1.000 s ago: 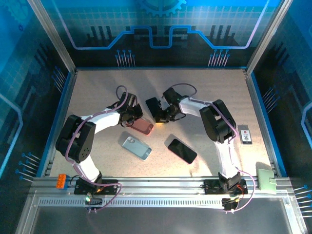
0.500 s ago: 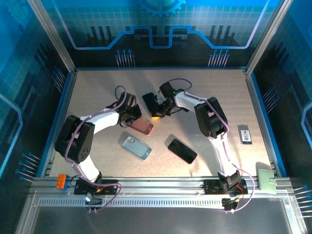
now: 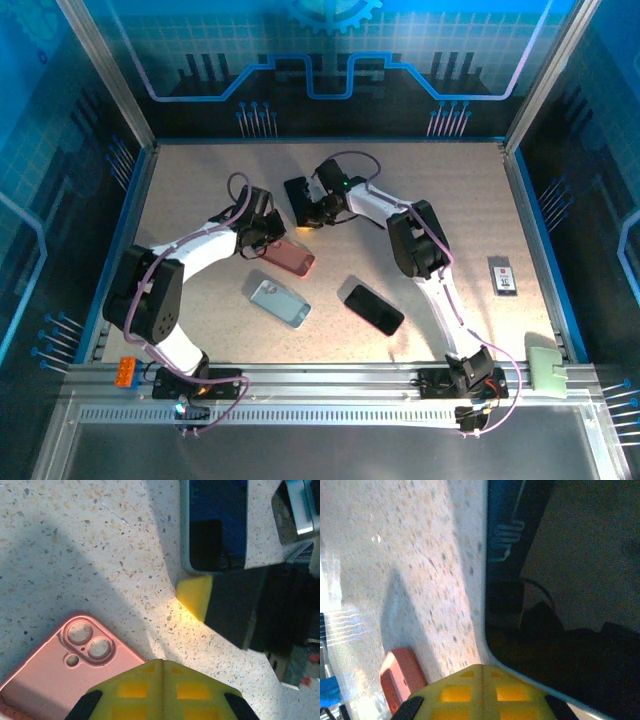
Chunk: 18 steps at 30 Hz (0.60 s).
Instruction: Put the phone into the phone case
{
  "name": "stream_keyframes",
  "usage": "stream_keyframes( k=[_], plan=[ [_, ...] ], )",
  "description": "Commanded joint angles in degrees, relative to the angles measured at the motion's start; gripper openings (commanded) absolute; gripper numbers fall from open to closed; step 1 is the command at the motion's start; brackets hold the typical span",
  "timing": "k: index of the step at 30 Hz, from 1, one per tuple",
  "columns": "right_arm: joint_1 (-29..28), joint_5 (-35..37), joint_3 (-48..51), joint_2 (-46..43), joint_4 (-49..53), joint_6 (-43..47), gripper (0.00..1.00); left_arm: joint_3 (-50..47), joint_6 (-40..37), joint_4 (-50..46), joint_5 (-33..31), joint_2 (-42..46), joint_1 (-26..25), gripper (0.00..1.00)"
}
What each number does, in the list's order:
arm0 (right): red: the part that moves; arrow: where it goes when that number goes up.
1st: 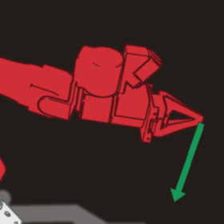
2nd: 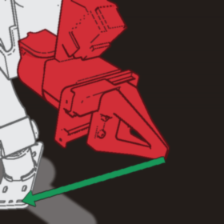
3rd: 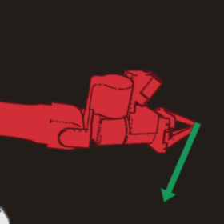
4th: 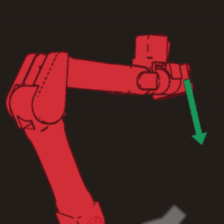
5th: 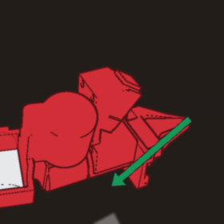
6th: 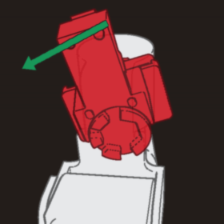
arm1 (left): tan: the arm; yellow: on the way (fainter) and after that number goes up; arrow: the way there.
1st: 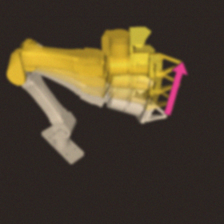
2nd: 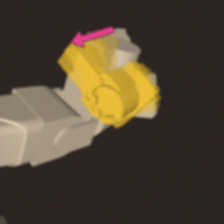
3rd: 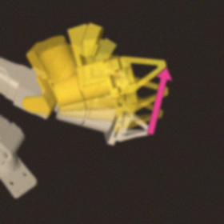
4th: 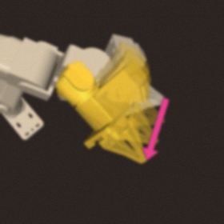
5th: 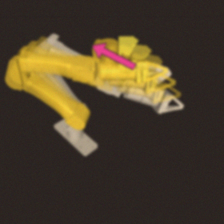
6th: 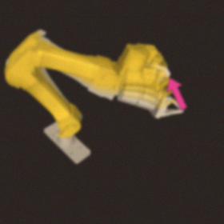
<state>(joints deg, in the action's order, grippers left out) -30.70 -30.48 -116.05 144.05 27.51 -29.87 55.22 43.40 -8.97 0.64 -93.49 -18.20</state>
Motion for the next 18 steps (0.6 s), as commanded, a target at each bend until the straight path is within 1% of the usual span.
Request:
stream_keyframes(
  k=[1, 4, 6, 11, 13, 15, 18],
  plan=[
    [-0.6, 0.0, -4.4, 2.5, -1.5, 0.0, 0.00, -1.2, -0.6, -2.2, -1.3, 2.2, 0.3, 0.00],
    [-0.8, -0.9, -6.2, 2.7, -0.8, 0.2, 0.00, -1.6, -0.5, -2.4, -1.7, 2.9, 0.3, 0.00],
    [-0.8, -1.3, -4.6, 0.9, -1.4, 0.5, 0.00, -1.7, -0.5, -2.5, -2.0, 3.2, 0.3, 0.00],
    [0.5, -3.0, 8.3, -9.2, -9.3, -1.1, 0.00, -2.0, 0.0, -2.0, -1.8, 3.3, 0.3, 0.00],
    [1.9, -2.1, 13.4, -13.2, -12.6, -3.1, 0.00, -2.0, 0.1, -1.8, -1.7, 3.2, 0.3, 0.00],
    [3.6, -0.9, 16.4, -14.9, -14.2, -4.2, 0.00, -2.0, 0.1, -1.6, -1.7, 3.1, 0.3, 0.00],
    [5.8, 0.1, 17.1, -14.9, -14.0, -4.3, 0.00, -1.8, 0.1, -1.5, -1.5, 2.8, 0.3, 0.00]
  ],
)
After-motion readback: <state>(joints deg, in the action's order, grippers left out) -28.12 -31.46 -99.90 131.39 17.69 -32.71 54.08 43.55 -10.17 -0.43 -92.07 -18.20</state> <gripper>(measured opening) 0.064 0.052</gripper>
